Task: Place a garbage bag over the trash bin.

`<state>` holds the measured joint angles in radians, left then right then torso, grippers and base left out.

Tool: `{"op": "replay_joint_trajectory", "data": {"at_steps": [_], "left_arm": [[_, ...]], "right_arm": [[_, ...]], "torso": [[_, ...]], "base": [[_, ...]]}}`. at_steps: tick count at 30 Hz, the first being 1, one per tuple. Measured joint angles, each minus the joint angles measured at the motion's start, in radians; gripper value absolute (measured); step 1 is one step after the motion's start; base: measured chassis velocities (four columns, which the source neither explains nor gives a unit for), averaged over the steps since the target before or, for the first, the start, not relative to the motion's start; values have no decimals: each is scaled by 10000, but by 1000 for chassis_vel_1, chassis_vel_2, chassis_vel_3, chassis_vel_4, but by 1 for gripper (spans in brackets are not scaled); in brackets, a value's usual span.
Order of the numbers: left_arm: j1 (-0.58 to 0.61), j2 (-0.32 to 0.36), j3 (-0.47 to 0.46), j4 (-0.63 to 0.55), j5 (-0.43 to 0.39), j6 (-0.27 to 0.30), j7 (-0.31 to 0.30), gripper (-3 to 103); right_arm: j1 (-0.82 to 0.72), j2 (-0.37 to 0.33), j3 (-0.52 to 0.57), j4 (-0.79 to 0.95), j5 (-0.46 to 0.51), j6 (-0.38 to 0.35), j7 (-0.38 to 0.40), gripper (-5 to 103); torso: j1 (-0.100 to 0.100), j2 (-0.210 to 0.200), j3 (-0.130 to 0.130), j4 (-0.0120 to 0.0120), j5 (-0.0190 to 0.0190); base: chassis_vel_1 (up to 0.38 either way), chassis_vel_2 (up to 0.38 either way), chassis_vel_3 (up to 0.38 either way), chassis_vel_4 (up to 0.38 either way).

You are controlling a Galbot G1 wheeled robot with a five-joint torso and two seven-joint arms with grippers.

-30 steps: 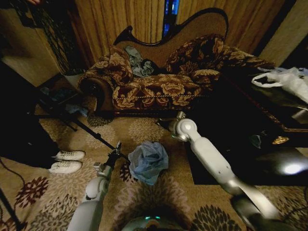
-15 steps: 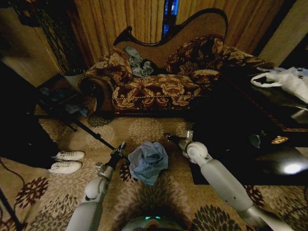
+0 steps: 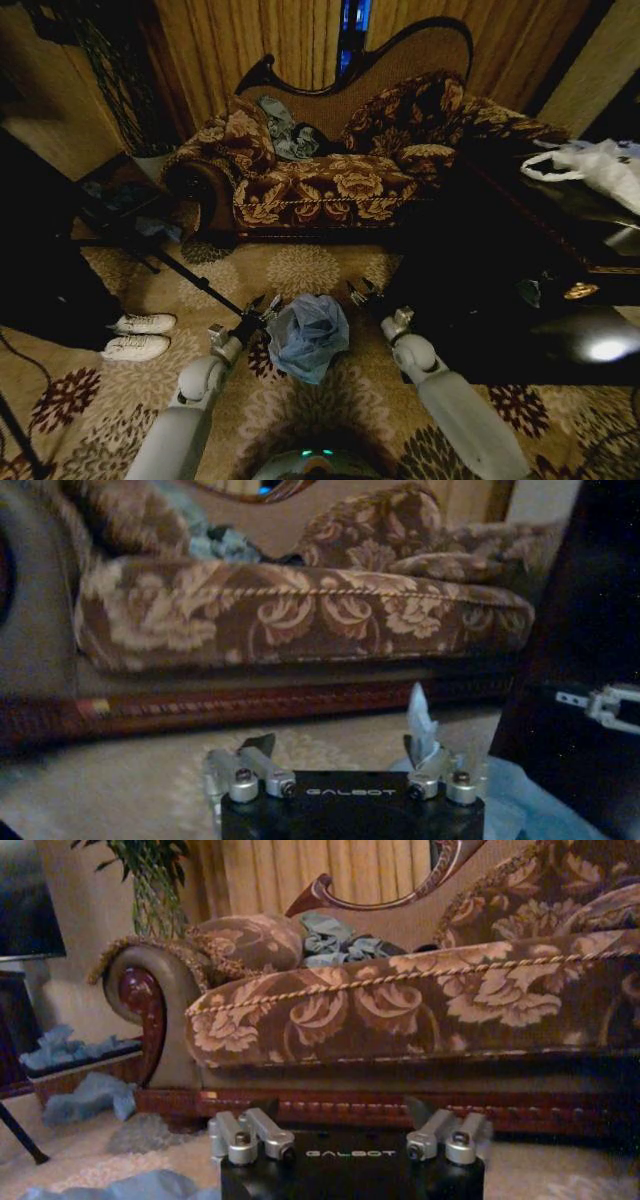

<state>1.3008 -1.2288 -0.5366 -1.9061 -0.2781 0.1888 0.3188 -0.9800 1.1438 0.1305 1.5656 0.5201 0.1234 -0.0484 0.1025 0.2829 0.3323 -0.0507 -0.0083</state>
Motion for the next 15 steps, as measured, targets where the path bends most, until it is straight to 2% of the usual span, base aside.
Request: {"op": "replay_joint_trajectory", "data": {"at_steps": [1,2,3,5,6,7,8,9,10,11,13,15], "left_arm": [[64,160,45,-213,138,76,106,94],[99,355,165,-433,139,295,142,98],[99,355,165,-433,139,295,142,98],[136,748,438,-796,-330,882,-67,100],[195,1161,643,-1167,-911,1769,-583,100],[195,1161,643,-1167,-911,1769,-583,100],[196,1527,775,-1468,-1444,2691,-1155,100],[129,1713,895,-1559,-1801,3055,-1611,100],[129,1713,895,-1559,-1801,3055,-1611,100],[-50,1850,1117,-1581,-2462,3412,-2116,100],[-347,1881,1498,-1547,-3345,3636,-2800,100],[-442,1843,1626,-1496,-3582,3643,-2995,100]], "right_arm": [[-32,46,0,-36,-22,51,-46,85],[-83,66,0,-53,-49,97,-100,91],[-83,66,0,-53,-49,97,-100,91],[-121,83,-5,-102,-80,165,-149,99],[-91,117,-49,-196,-82,235,-195,100],[-91,117,-49,-196,-82,235,-195,100],[-26,153,-115,-291,-59,281,-312,100],[-6,160,-149,-321,-34,300,-383,100],[-6,160,-149,-321,-34,300,-383,100],[-13,160,-186,-331,25,312,-462,100],[-88,124,-199,-332,71,397,-548,100],[-106,105,-198,-332,78,425,-582,100]], "torso": [[0,0,0,3,0],[0,0,0,1,-3],[0,0,0,1,-3],[0,0,0,-1,-7],[0,0,0,-4,-5],[0,0,0,-4,-5],[0,0,0,0,0],[0,0,0,0,0],[0,0,0,0,0],[0,0,0,2,-3],[1,0,0,0,-3],[1,0,0,-1,-2]], "base": [[0,0,0,0],[0,0,0,0],[0,0,0,0],[0,0,0,0],[0,0,0,0],[0,0,0,0],[0,0,0,0],[0,0,0,0],[0,0,0,0],[0,0,0,0],[0,0,0,0],[0,0,0,0]]}}
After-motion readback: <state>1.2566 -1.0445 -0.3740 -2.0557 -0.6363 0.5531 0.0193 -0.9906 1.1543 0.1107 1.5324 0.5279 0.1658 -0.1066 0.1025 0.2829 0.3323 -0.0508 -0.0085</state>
